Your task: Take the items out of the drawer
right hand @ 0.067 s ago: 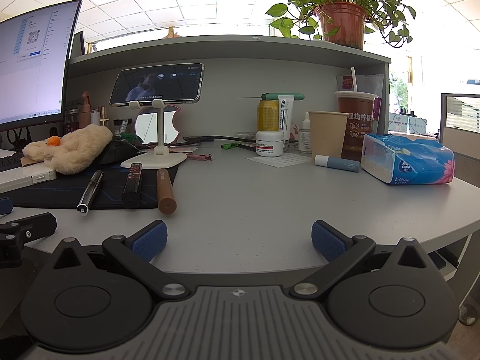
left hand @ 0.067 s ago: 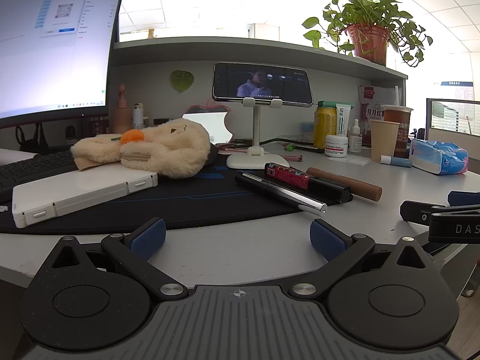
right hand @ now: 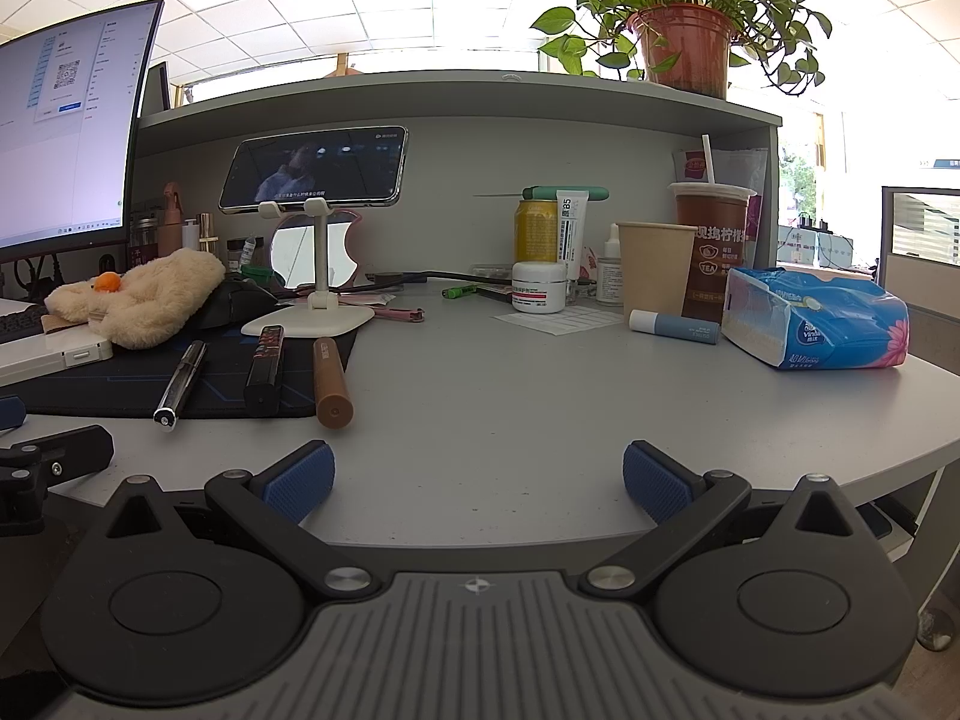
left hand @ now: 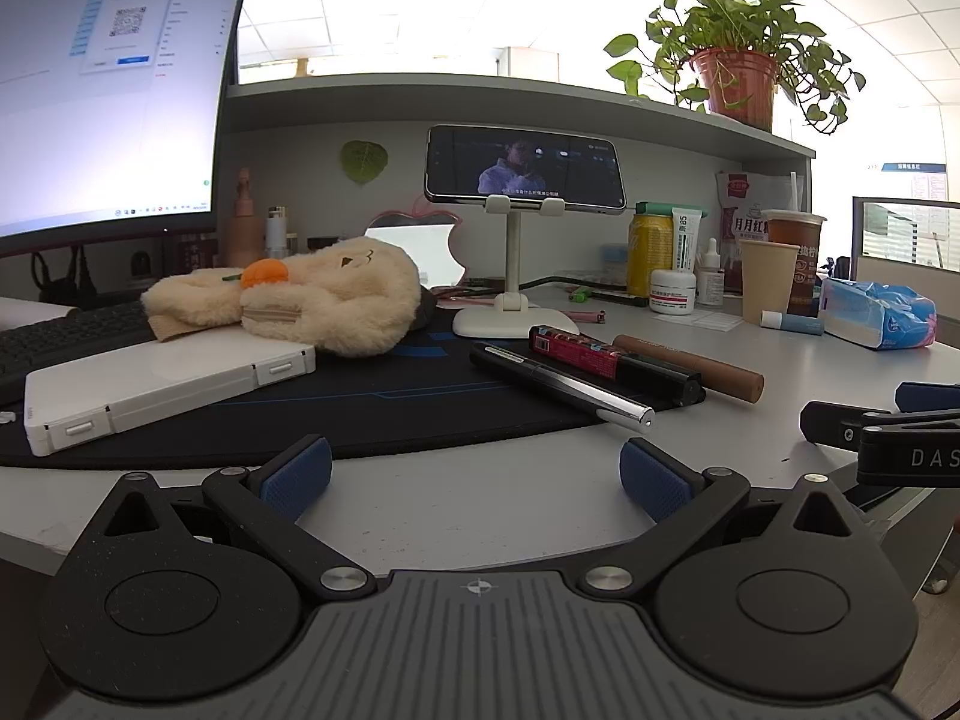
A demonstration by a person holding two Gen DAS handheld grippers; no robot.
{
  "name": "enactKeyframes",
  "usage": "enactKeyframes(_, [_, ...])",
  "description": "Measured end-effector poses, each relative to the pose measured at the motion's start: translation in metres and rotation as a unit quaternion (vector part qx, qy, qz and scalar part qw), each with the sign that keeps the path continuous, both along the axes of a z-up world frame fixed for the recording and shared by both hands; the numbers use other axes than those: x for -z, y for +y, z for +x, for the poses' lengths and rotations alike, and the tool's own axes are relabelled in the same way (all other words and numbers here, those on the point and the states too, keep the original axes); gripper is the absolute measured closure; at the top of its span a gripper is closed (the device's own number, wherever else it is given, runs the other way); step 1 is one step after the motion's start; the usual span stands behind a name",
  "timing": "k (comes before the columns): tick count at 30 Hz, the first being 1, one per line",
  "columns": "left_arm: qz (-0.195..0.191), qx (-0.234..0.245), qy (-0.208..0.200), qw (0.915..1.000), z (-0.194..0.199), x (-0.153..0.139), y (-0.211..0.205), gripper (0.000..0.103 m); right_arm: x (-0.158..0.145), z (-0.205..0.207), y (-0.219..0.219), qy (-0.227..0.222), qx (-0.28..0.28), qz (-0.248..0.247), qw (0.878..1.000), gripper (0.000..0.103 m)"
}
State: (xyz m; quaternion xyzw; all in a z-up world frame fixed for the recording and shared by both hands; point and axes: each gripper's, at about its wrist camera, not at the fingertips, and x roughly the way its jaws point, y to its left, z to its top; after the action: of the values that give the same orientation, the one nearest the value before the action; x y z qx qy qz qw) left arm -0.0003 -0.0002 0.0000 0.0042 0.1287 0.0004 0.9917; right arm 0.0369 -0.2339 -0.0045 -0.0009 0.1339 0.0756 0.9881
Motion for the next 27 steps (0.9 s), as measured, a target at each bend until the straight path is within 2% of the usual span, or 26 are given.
enactKeyframes(27, [-0.003,0.019,0.005,0.9998,-0.0039,-0.0066,-0.004,0.0,-0.001,0.0008,-0.0032,0.008,-0.004,0.001,1.0,0.0])
